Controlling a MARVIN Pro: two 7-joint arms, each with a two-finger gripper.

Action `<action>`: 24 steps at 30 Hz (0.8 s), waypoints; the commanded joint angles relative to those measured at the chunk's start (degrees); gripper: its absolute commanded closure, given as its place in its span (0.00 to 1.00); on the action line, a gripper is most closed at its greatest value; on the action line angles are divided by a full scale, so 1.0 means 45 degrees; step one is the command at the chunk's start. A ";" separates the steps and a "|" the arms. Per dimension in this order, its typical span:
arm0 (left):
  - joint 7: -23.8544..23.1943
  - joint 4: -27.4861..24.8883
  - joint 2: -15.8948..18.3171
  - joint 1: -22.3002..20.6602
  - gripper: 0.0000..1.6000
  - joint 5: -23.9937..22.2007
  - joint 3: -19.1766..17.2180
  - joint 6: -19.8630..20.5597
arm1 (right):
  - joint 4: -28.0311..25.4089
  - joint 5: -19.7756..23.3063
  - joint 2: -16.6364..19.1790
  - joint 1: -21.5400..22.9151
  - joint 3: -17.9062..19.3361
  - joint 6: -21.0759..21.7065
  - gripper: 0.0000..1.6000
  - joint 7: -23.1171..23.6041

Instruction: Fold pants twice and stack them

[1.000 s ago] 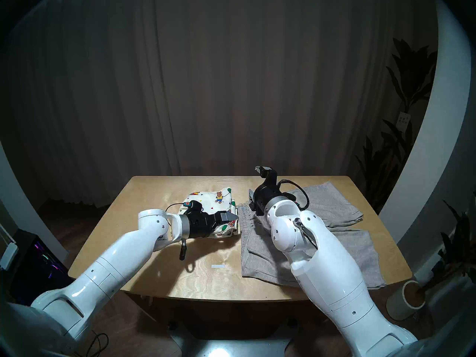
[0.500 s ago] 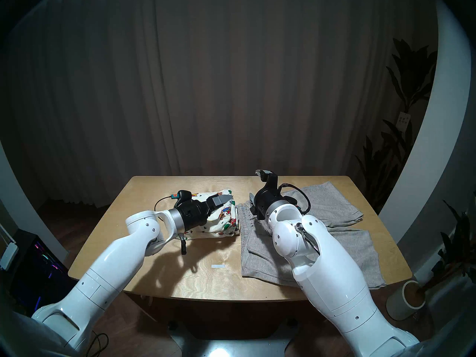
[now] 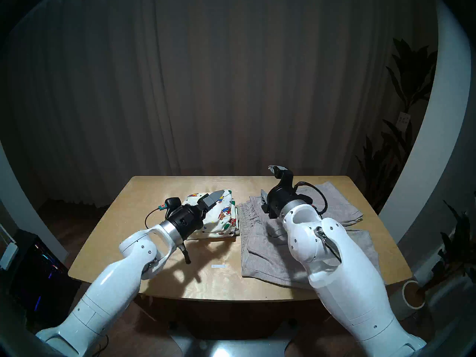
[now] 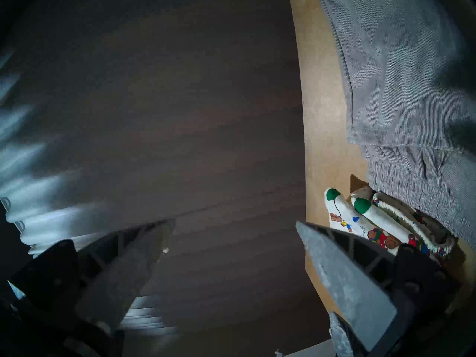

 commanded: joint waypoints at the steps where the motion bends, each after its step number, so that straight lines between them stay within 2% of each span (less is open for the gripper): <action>1: 0.1179 -0.1347 -0.0893 0.0646 0.00 0.0692 0.0349 -0.1319 | -0.1356 0.0358 0.1191 -0.1285 0.1206 0.0431 0.00 -0.0074; 5: 0.1924 -0.1665 -0.1105 0.0784 0.00 0.1064 0.0668 -0.1669 | -0.1514 0.0519 0.1552 -0.1755 0.1794 0.0587 0.00 -0.0109; 9: 0.3111 -0.2163 -0.1355 0.1118 0.00 0.2014 0.1266 -0.2410 | -0.1782 0.1118 0.2036 -0.2661 0.2921 0.0970 0.00 -0.0188; 12: 0.3487 -0.2279 -0.1434 0.1297 0.00 0.2348 0.1473 -0.2670 | -0.1895 0.1341 0.2191 -0.3024 0.3303 0.1145 0.00 -0.0244; 16: 0.4489 -0.2481 -0.1675 0.1841 0.00 0.3157 0.1990 -0.3407 | -0.2259 0.2274 0.2179 -0.3892 0.4222 0.1456 0.00 -0.0544; 24: 0.5292 -0.2549 -0.1629 0.2109 0.00 0.3730 0.2560 -0.4066 | -0.2810 0.3235 0.1825 -0.4993 0.5372 0.1942 0.00 -0.1048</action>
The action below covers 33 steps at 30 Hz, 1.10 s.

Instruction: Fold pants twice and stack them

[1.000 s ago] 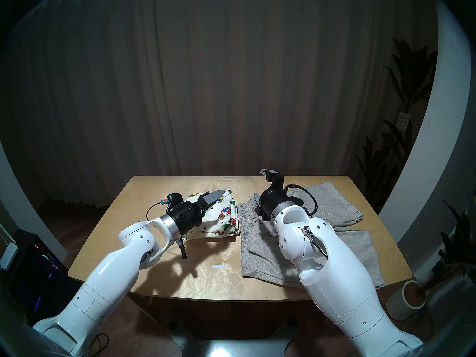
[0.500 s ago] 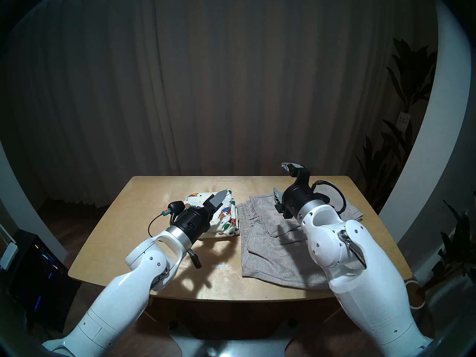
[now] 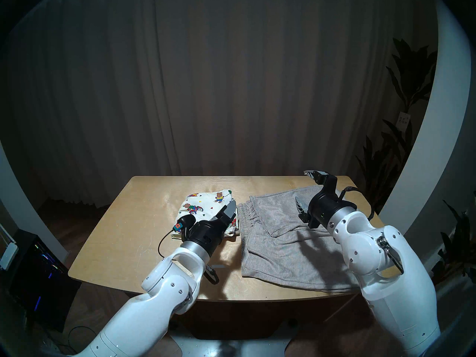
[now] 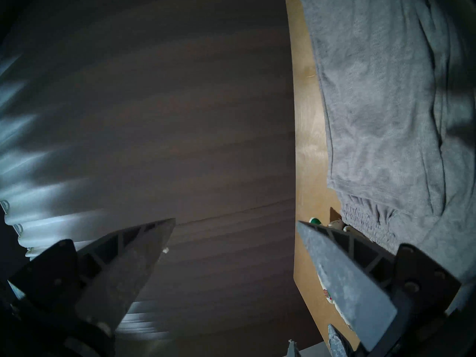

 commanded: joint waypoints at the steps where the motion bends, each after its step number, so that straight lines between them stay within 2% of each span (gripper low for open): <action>1: 0.0427 -0.0444 -0.0213 0.0280 0.00 0.0599 0.0446 -0.0727 | -0.0864 0.0818 -0.0219 -0.1526 0.1286 0.0646 0.00 -0.0267; 7: 0.0435 -0.0553 -0.0142 0.0252 0.00 0.0485 0.0774 -0.0786 | -0.1365 0.1145 -0.0733 -0.2658 0.2526 0.1342 0.00 -0.0877; 8: 0.0435 -0.0553 -0.0142 0.0252 0.00 0.0485 0.0774 -0.0786 | -0.1365 0.1145 -0.0733 -0.2658 0.2526 0.1342 0.00 -0.0877; 14: 0.0129 -0.0702 -0.0148 0.0260 0.00 -0.0615 0.0842 -0.1048 | -0.1603 0.1098 -0.1237 -0.3582 0.3664 0.2000 0.00 -0.1124; 15: 0.0021 -0.0713 -0.0126 0.0327 0.00 -0.0935 0.0825 -0.1186 | -0.1711 0.1136 -0.1340 -0.4035 0.4013 0.2234 0.00 -0.1052; 16: -0.0012 -0.0730 -0.0076 0.0399 0.00 -0.1161 0.0814 -0.1254 | -0.1612 0.0977 -0.1553 -0.3924 0.4113 0.2381 0.00 -0.1178; 23: -0.0010 -0.0983 0.0522 0.0636 0.00 -0.2523 0.1155 -0.1932 | -0.1746 0.0472 -0.2396 -0.5097 0.5165 0.3113 0.00 -0.0620; 25: 0.0343 -0.1107 0.0768 0.0614 0.00 -0.2816 0.1374 -0.2129 | -0.1767 0.0360 -0.2529 -0.5370 0.5332 0.3147 0.00 -0.0454; 29: 0.1590 -0.1502 0.1129 0.0441 0.00 -0.3741 0.1761 -0.2692 | -0.1598 0.0871 -0.2603 -0.5489 0.5480 0.3223 0.00 -0.0677; 33: 0.2390 -0.1906 0.1401 0.0273 0.00 -0.3808 0.2060 -0.3191 | -0.1206 0.0861 -0.2644 -0.5333 0.5420 0.3154 0.00 -0.0681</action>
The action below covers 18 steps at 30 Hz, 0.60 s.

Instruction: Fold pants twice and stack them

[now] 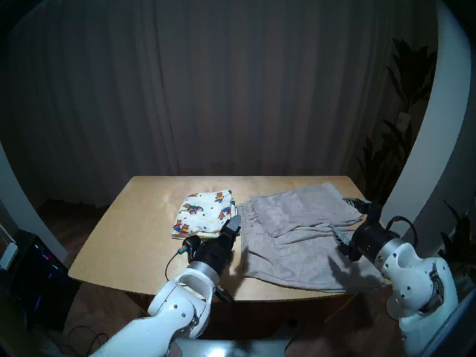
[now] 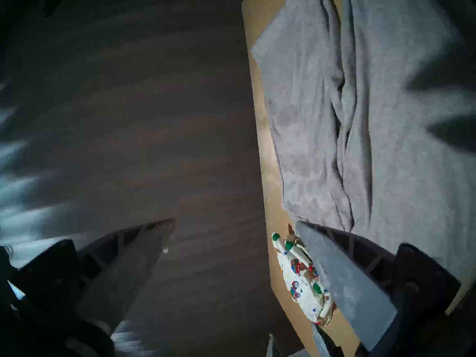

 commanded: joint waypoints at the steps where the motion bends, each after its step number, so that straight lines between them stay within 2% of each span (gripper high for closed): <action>1: 0.0882 -0.0946 0.0457 -0.0393 0.00 -0.0854 0.0326 -0.0858 | 0.0240 0.0343 -0.0382 -0.0213 0.0150 -0.0072 0.00 0.0061; 3: 0.1435 -0.1042 0.0507 -0.0593 0.00 -0.0656 0.0508 -0.0948 | 0.0376 0.0315 -0.0425 -0.0243 0.0145 -0.0012 0.00 0.0145; 6: 0.1984 -0.1141 0.0550 -0.0815 0.00 -0.1158 0.0663 -0.1109 | 0.0559 0.0380 -0.0463 -0.0345 0.0189 0.0175 0.00 0.0206; 9: 0.2288 -0.1209 0.0586 -0.0841 0.00 -0.1382 0.0706 -0.0989 | 0.0866 -0.0240 -0.0405 -0.0453 0.0160 0.0769 0.00 0.0877; 16: 0.2221 -0.1363 0.0914 -0.0742 0.00 -0.2251 0.0799 -0.0873 | 0.1305 -0.0818 -0.0582 -0.0730 0.0319 0.1565 0.00 0.1842; 17: 0.2172 -0.1416 0.0940 -0.0641 0.00 -0.2495 0.0725 -0.0518 | 0.1369 -0.0944 -0.0594 -0.0812 0.0374 0.1696 0.00 0.1981; 18: 0.2074 -0.1411 0.1017 -0.0656 0.00 -0.2626 0.0766 -0.0591 | 0.1418 -0.0960 -0.0630 -0.0870 0.0416 0.1791 0.00 0.2072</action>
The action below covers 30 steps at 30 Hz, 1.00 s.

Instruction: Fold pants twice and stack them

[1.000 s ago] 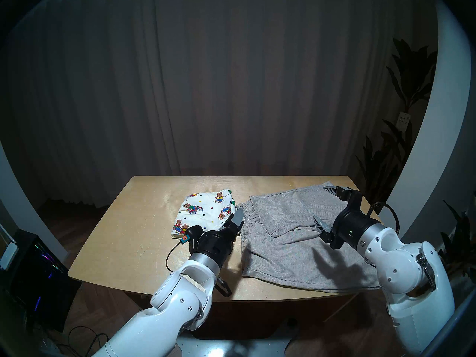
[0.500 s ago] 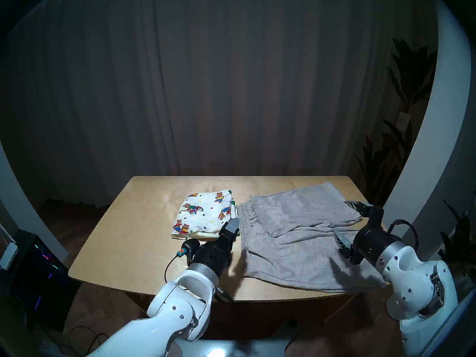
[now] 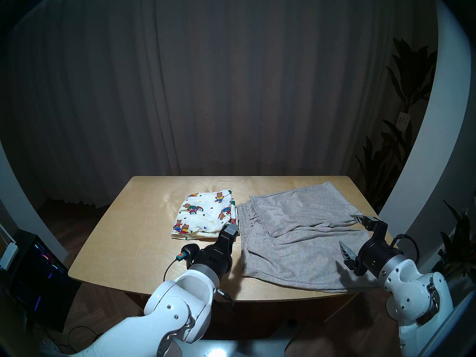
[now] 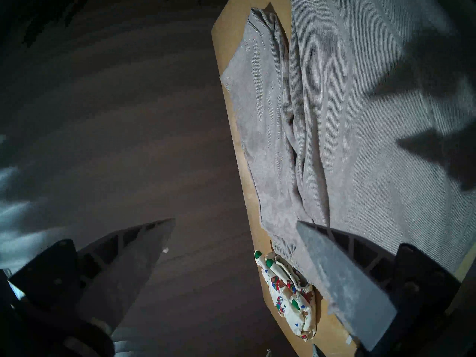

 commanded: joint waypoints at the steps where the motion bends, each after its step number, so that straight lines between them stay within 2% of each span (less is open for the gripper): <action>1: -0.0315 -0.0528 0.0305 -0.0053 0.00 -0.0737 -0.0066 0.0491 | 0.0023 -0.0364 -0.0191 -0.0411 0.0344 0.0811 0.00 0.0959; 6: -0.0287 -0.0573 0.0747 0.0000 0.00 -0.1317 -0.0017 0.1161 | 0.0192 -0.0532 -0.0555 -0.0775 0.0519 0.1235 0.00 0.1486; 9: -0.0640 -0.0508 0.0857 0.0100 0.00 -0.1679 -0.0060 0.1353 | 0.0154 -0.0677 -0.0772 -0.0918 0.0598 0.1264 0.00 0.1699; 14: -0.1010 -0.0106 0.0690 0.0073 0.00 -0.2355 -0.0134 0.1564 | 0.0139 -0.0692 -0.1021 -0.1073 0.0808 0.1177 0.00 0.1762; 23: 0.0118 0.0400 0.0331 -0.0452 0.00 -0.3056 -0.0117 0.1947 | 0.0428 -0.0861 -0.0990 -0.0879 0.1027 0.1093 0.00 0.1729; 25: 0.0137 0.0413 0.0299 -0.0453 0.00 -0.3094 -0.0129 0.1944 | 0.0451 -0.0855 -0.1000 -0.0844 0.1083 0.1035 0.00 0.1667; 27: -0.0228 0.0369 0.0458 -0.0467 0.00 -0.3422 -0.0149 0.2388 | 0.0440 -0.0800 -0.1002 -0.0886 0.1158 0.1022 0.00 0.1543; 30: 0.0107 0.0171 0.0542 -0.0509 0.00 -0.3560 -0.0159 0.2544 | 0.0458 -0.0708 -0.0989 -0.1048 0.1269 0.1143 0.00 0.1413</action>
